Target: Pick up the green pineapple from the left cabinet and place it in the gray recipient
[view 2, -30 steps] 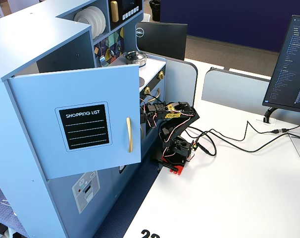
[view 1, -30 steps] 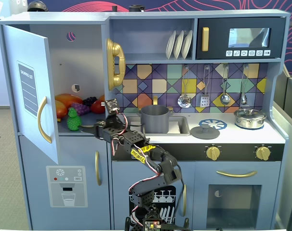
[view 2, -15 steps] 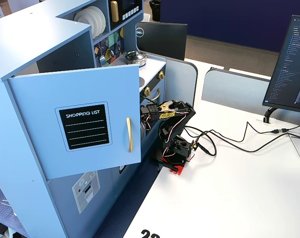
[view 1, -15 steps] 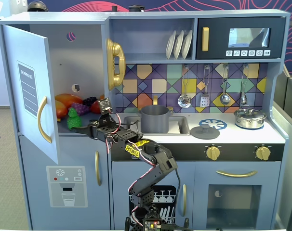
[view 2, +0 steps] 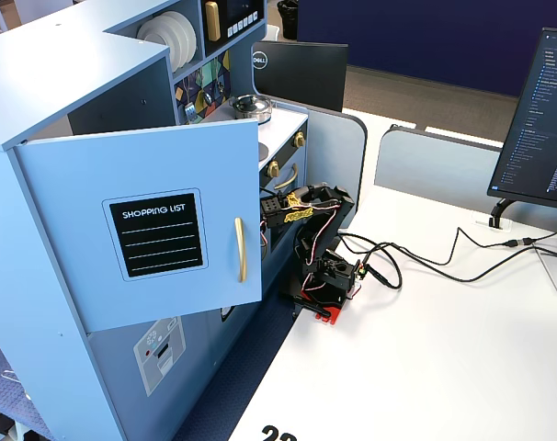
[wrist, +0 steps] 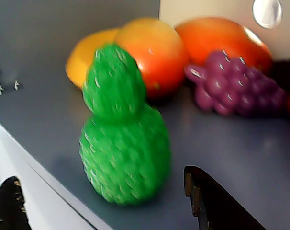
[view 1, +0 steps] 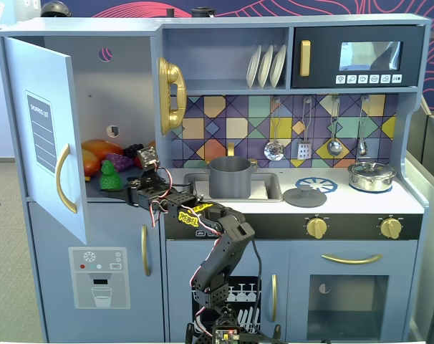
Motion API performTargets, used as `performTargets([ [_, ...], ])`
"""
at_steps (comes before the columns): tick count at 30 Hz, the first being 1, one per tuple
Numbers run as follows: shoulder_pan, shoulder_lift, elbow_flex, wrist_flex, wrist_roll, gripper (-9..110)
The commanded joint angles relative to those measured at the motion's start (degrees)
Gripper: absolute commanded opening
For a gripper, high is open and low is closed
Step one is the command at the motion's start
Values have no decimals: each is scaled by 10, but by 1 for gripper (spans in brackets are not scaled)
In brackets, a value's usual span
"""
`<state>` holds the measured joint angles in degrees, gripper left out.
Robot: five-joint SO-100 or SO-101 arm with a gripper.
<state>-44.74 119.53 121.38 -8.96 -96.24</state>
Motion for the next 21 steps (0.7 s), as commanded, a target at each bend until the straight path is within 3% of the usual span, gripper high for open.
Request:
performTargets([
  [1, -6, -19, -57, -30, 10, 40],
  [21, 2, -195, -213, -61, 18, 39],
])
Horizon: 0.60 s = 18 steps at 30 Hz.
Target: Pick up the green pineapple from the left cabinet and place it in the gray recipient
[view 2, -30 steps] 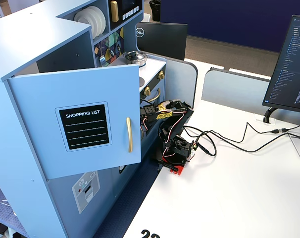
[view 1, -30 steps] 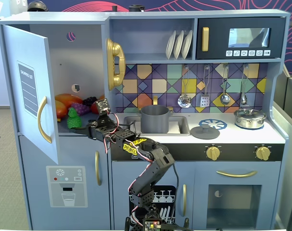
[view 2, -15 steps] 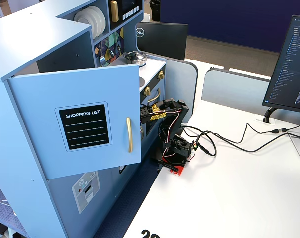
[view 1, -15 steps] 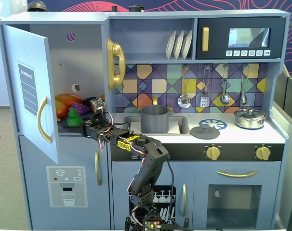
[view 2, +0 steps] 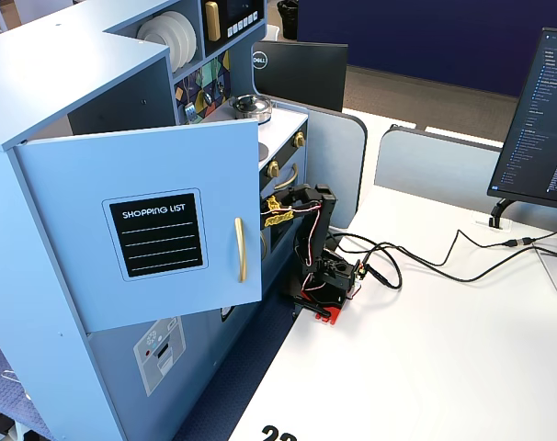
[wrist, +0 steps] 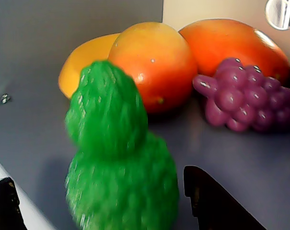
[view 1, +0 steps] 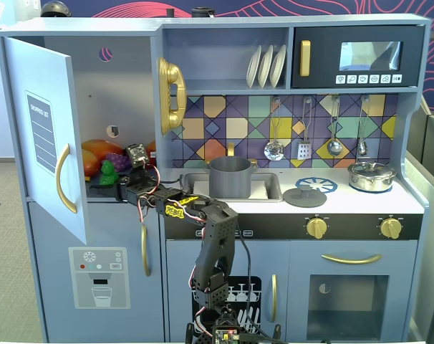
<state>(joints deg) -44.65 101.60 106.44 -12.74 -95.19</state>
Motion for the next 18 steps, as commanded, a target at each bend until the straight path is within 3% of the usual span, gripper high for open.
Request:
performTargets([
  [1, 0, -25, -73, -25, 7, 39],
  [3, -2, -41, -87, -26, 3, 33],
  [6, -15, -52, -98, -19, -14, 0],
  [13, -33, 33, -69, 20, 4, 0],
  [18, -61, 216, -11, 197, -47, 0],
])
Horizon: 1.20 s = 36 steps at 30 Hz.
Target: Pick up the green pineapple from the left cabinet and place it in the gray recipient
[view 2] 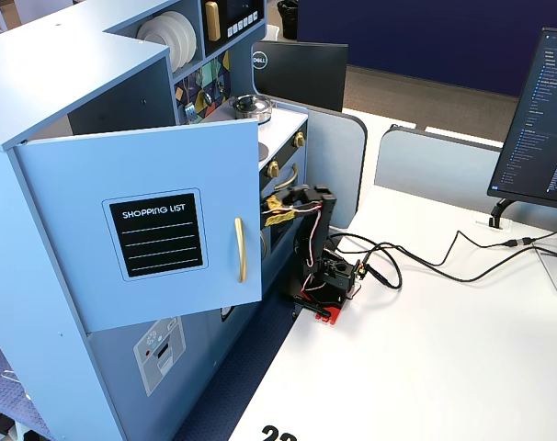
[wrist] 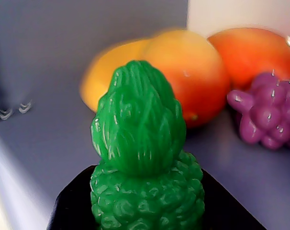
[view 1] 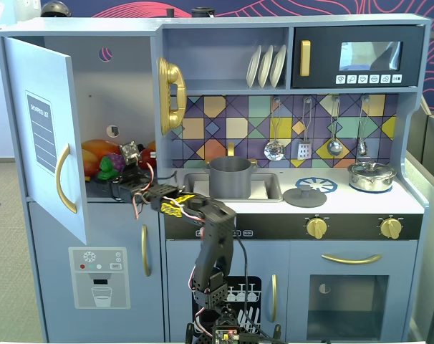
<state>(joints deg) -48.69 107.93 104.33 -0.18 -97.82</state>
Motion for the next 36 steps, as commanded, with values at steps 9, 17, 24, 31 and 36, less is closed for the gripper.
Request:
performTargets([
  [9, -44, 446, 122, 209, -69, 0],
  [17, 97, 592, 172, 223, -54, 0],
  [24, 310, 563, 161, 167, 21, 0],
  [31, 433, 420, 139, 46, 47, 0],
  [36, 473, 301, 91, 10, 54, 0],
])
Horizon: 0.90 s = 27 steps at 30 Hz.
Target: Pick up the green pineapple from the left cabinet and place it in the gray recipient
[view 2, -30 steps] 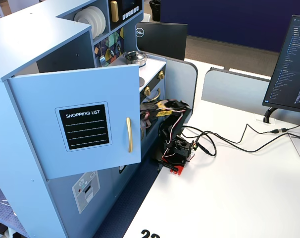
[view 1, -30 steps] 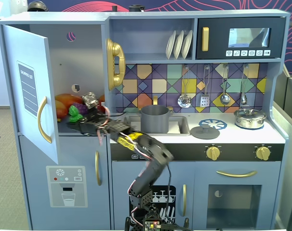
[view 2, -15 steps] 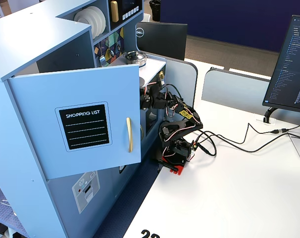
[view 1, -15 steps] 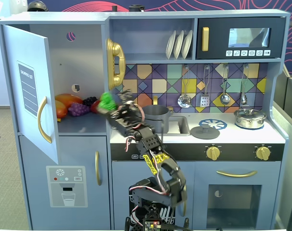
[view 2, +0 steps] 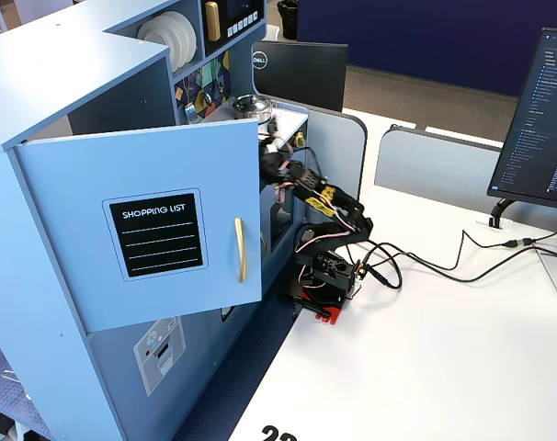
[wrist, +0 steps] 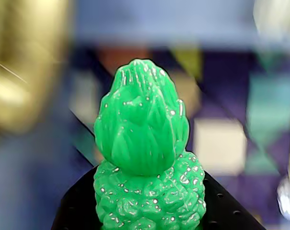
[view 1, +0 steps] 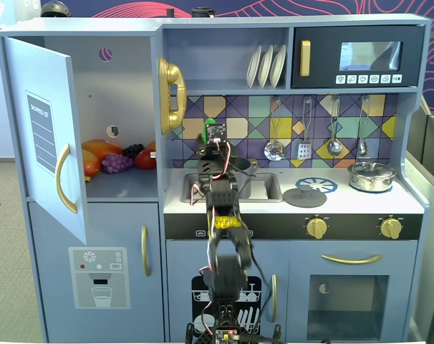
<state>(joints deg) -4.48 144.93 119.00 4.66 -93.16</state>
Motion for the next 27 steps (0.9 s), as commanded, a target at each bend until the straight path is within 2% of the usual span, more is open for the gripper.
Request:
performTargets([
  [1, 37, -94, -66, -45, 6, 0],
  [7, 62, -203, -120, -54, 7, 0],
  [14, 65, -239, -125, -22, -9, 0],
  [15, 67, -243, -125, -17, -15, 2],
  [18, 72, -250, -127, -11, 12, 30],
  [19, 72, -251, -127, -5, -10, 35],
  [21, 69, -253, -130, 0, -33, 37],
  [27, 67, -246, -136, -8, -18, 42],
])
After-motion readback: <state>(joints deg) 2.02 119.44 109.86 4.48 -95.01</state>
